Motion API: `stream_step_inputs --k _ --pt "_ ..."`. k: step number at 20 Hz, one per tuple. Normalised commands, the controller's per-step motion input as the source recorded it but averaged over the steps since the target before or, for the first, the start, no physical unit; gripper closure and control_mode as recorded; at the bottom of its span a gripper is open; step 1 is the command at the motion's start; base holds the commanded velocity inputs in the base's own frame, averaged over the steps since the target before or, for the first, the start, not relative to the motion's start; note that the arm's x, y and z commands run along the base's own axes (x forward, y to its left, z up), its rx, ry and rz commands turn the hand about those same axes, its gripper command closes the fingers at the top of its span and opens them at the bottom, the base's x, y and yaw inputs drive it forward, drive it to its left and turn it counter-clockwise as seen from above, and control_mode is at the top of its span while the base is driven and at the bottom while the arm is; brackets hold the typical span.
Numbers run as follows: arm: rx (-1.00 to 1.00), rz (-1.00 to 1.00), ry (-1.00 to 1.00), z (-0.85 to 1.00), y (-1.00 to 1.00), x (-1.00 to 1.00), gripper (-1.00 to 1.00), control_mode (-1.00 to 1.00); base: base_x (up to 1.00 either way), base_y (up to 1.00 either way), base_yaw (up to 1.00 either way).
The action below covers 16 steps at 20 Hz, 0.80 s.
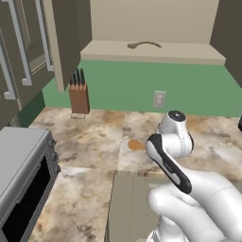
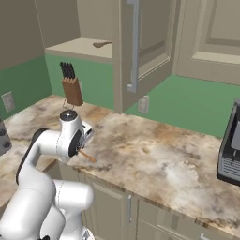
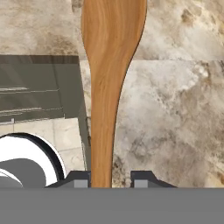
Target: Organize the utensils by type. Pick up the wooden spoons from the counter and place them in the open cabinet. Then pick up the metallic utensils from the counter and place them in the open drawer.
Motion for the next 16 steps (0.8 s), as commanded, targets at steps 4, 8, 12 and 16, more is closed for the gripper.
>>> stream_step_inputs --k 4,8,12,16 --pt "0.0 0.0 0.0 0.0 0.0 0.0 1.0 1.0 0.04 0.13 0.0" --pt "0.0 0.0 0.0 0.0 0.0 0.0 1.0 1.0 0.12 0.09 -0.03" --pt "-0.19 0.0 -0.15 0.01 0.08 0.01 1.0 -1.0 0.0 0.0 0.0" --pt "-0.21 0.0 -0.29 0.2 0.06 0.0 1.0 -1.0 0.0 0.0 0.0"
